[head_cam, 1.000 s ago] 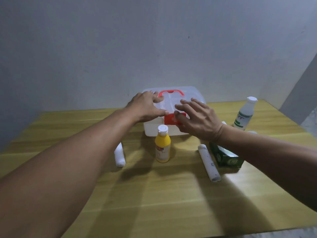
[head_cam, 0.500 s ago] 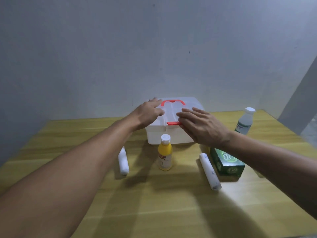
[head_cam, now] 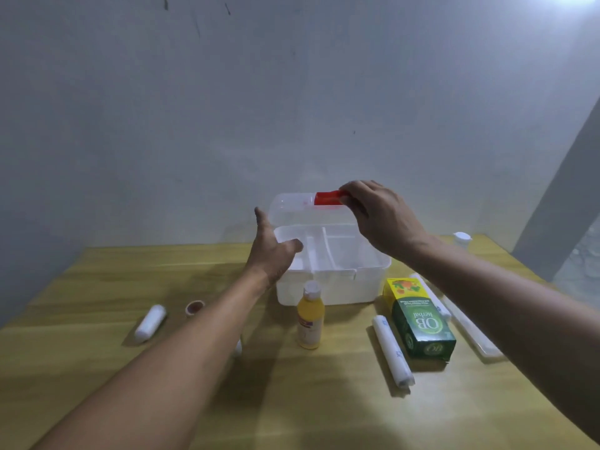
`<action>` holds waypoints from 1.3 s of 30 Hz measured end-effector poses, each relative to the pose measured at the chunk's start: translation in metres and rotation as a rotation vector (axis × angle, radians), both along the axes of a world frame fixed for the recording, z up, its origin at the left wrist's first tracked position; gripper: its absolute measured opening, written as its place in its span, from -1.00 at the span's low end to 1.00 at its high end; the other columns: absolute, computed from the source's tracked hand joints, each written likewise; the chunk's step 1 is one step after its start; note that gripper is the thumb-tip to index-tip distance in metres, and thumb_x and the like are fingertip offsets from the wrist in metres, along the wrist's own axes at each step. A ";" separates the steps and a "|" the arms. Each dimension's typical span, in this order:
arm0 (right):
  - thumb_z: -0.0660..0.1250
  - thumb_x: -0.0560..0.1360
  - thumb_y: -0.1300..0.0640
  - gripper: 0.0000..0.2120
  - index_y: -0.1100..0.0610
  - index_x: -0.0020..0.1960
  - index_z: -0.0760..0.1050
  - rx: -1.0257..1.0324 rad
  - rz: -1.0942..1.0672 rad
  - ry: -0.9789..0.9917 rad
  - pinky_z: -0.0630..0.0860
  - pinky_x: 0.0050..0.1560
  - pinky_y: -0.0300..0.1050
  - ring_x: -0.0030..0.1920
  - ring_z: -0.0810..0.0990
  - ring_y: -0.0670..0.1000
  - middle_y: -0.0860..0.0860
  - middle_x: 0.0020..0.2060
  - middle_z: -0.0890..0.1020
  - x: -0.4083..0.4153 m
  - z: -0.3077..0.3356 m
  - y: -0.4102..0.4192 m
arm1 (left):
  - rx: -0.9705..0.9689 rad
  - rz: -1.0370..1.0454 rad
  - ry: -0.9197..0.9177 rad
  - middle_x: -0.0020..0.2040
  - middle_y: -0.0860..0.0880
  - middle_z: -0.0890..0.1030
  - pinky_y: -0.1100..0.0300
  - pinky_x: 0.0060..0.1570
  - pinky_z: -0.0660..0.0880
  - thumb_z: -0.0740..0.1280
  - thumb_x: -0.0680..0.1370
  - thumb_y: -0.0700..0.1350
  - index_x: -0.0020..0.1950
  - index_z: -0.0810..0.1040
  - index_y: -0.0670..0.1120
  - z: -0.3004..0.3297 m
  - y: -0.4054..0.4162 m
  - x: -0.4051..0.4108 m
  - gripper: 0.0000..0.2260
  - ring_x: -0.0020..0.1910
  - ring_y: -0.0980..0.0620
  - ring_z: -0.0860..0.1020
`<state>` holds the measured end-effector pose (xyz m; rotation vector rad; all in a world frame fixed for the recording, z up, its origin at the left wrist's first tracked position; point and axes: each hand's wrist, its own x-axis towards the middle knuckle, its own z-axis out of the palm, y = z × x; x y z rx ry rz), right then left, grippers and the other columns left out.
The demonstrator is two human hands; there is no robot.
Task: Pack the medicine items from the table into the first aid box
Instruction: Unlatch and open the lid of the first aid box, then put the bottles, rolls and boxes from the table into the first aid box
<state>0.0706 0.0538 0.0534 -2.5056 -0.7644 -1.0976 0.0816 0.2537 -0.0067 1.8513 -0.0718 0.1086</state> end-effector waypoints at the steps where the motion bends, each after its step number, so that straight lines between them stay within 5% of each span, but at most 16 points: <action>1: 0.22 0.58 0.13 -0.79 0.23 0.09 0.53 0.022 -0.010 0.016 0.52 -0.19 0.07 -0.13 0.58 0.25 0.19 -0.10 0.65 0.003 0.003 0.001 | 0.037 0.023 -0.004 0.50 -0.10 0.30 -0.16 0.33 0.40 0.38 0.32 -0.02 0.52 -0.04 -0.01 -0.002 -0.002 0.000 -0.12 0.40 -0.16 0.38; 4: 0.23 0.59 0.14 -0.79 0.19 0.15 0.53 0.086 -0.034 0.052 0.52 -0.17 0.06 -0.10 0.57 0.23 0.18 -0.05 0.66 0.014 0.012 0.004 | 0.217 0.031 -0.020 0.56 -0.06 0.18 -0.17 0.39 0.34 0.40 0.42 0.02 0.54 -0.03 0.05 -0.011 -0.009 0.000 -0.18 0.50 -0.13 0.25; 8: 0.22 0.60 0.10 -0.77 0.13 0.18 0.55 0.177 -0.092 0.087 0.47 -0.17 0.00 -0.11 0.57 0.22 0.16 -0.04 0.67 0.038 0.028 0.008 | 0.629 -0.009 -0.015 0.61 -0.05 -0.19 -0.08 0.55 -0.07 0.14 0.61 0.13 0.58 -0.24 -0.10 -0.022 -0.013 0.002 -0.27 0.58 -0.04 -0.17; 13: 0.18 0.61 0.11 -0.72 0.12 0.26 0.52 0.091 -0.159 0.063 0.49 0.00 0.07 0.03 0.60 0.20 0.12 0.09 0.66 0.070 0.027 0.014 | 0.966 -0.055 0.020 0.60 -0.12 -0.22 -0.11 0.53 -0.20 -0.06 0.63 0.19 0.57 -0.23 -0.19 -0.015 -0.013 0.004 -0.32 0.57 -0.06 -0.27; 22: 0.19 0.59 0.20 -0.51 -0.02 0.48 0.20 -0.057 -0.299 0.332 0.17 0.34 0.48 0.50 0.15 0.14 0.05 0.51 0.24 0.105 0.020 0.014 | 1.032 -0.066 0.038 0.60 -0.12 -0.19 -0.10 0.51 -0.20 -0.05 0.61 0.23 0.59 -0.08 -0.18 -0.014 -0.015 0.006 -0.31 0.57 -0.08 -0.27; 27: 0.20 0.53 0.32 -0.30 -0.04 0.54 -0.02 -0.105 -0.290 0.468 0.02 0.41 0.47 0.56 -0.09 0.13 0.03 0.57 -0.01 0.107 0.018 0.009 | 1.039 -0.050 0.049 0.61 -0.12 -0.13 -0.16 0.52 -0.16 -0.03 0.61 0.22 0.58 -0.04 -0.19 -0.012 -0.017 0.006 -0.32 0.58 -0.08 -0.23; 31: 0.20 0.53 0.35 -0.28 -0.01 0.55 -0.04 -0.082 -0.252 0.471 0.09 0.46 0.35 0.55 -0.07 0.16 0.07 0.57 -0.01 0.092 0.016 0.000 | 1.158 -0.025 -0.022 0.61 -0.14 -0.05 -0.24 0.49 -0.16 0.00 0.61 0.17 0.58 0.02 -0.18 -0.004 -0.018 0.007 -0.36 0.59 -0.09 -0.14; 33: 0.23 0.53 0.31 -0.36 0.03 0.53 0.09 -0.043 -0.262 0.440 0.23 0.45 0.18 0.52 0.12 0.17 0.10 0.54 0.14 0.077 0.013 -0.009 | 1.168 -0.050 -0.128 0.61 -0.13 0.00 -0.20 0.51 -0.10 0.03 0.61 0.15 0.57 0.07 -0.18 0.001 -0.022 0.009 -0.38 0.59 -0.08 -0.08; 36: 0.29 0.48 0.21 -0.70 0.14 0.22 0.51 -0.005 -0.372 0.453 0.50 0.10 0.01 0.15 0.55 0.20 0.16 0.20 0.59 0.044 0.004 -0.027 | 1.060 -0.168 -0.230 0.60 -0.10 0.06 -0.08 0.53 -0.02 0.06 0.62 0.15 0.56 0.12 -0.14 0.005 -0.030 0.014 -0.41 0.59 -0.05 -0.02; 39: 0.34 0.40 0.15 -0.88 0.19 -0.14 0.58 -0.115 -0.564 0.641 0.56 -0.24 -0.08 -0.24 0.59 0.18 0.14 -0.18 0.68 0.005 -0.006 -0.044 | 1.063 -0.245 -0.239 0.60 -0.07 0.07 -0.10 0.52 -0.02 0.05 0.59 0.23 0.56 0.13 -0.06 0.004 -0.038 0.023 -0.38 0.59 -0.03 -0.02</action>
